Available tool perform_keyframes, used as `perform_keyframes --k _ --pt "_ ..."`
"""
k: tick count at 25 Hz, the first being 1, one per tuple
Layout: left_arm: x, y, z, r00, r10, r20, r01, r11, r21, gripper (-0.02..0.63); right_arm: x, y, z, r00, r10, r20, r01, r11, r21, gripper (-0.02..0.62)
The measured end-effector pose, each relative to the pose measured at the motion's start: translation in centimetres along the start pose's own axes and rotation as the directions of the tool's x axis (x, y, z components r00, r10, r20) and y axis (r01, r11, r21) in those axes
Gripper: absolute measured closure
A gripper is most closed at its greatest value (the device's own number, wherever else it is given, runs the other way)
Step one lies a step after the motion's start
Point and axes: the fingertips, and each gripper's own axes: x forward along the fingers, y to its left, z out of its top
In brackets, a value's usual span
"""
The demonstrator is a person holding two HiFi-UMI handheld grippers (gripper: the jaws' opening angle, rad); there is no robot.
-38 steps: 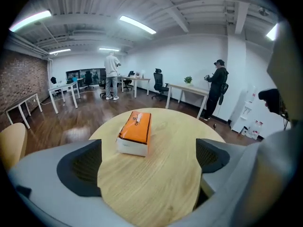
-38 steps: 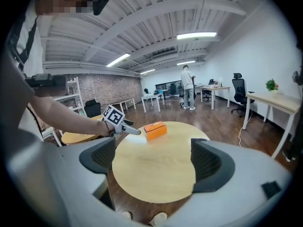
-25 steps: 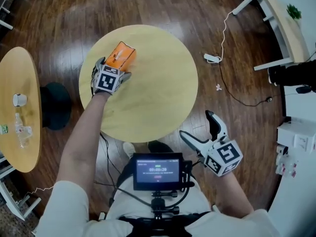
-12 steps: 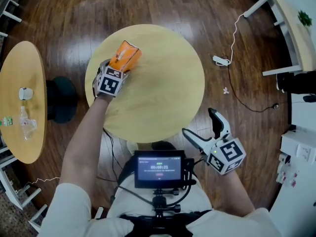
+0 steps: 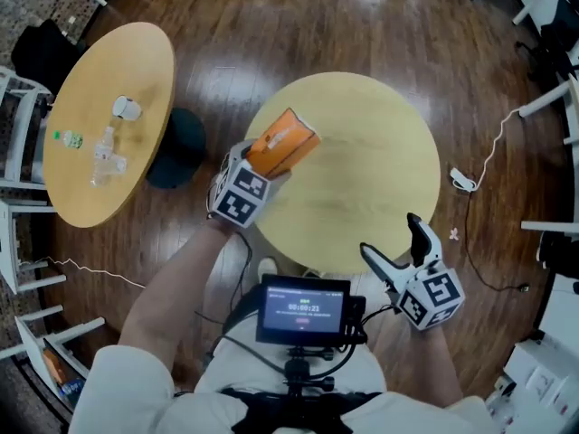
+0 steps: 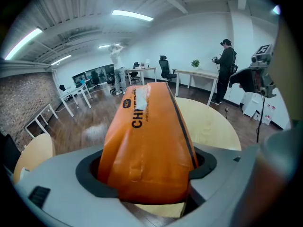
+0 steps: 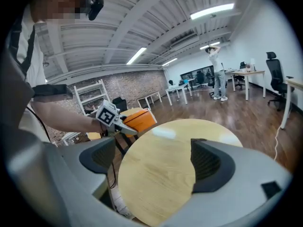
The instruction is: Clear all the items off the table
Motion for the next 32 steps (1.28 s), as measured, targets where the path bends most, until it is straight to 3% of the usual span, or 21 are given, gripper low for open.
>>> perform_keyframes --k 4,8,14,19,27,32 --pt "-7.6 1.2 -3.3 0.999 0.051 -0.003 -0.051 0.997 -0.057 0.227 3.3 3.6 1.0 0.996 0.088 -0.008 -0.089 0.995 -0.043 0.087" --pt "-15.6 3.3 -8.2 0.988 0.152 -0.038 -0.156 0.977 -0.146 0.227 6.0 6.6 1.8 0.987 0.156 -0.022 -0.158 0.982 -0.099 0.087" --pt "-26.3 8.7 -17.7 0.955 0.277 -0.108 -0.296 0.921 -0.252 0.227 7.3 10.5 2.7 0.990 0.138 -0.027 -0.140 0.978 -0.156 0.087" --pt "-34.0 16.7 -25.2 0.913 0.382 -0.142 -0.407 0.864 -0.297 0.226 8.8 14.7 3.1 0.997 0.071 -0.020 -0.073 0.988 -0.138 0.087" --pt "-42.0 29.6 -38.9 0.842 0.490 -0.228 -0.540 0.746 -0.389 0.227 14.6 25.5 3.4 0.996 0.057 -0.064 -0.068 0.980 -0.188 0.087" --pt "-43.3 34.6 -45.0 0.835 0.483 -0.264 -0.550 0.727 -0.410 0.225 18.9 32.7 2.4 0.989 0.096 -0.111 -0.118 0.970 -0.211 0.095"
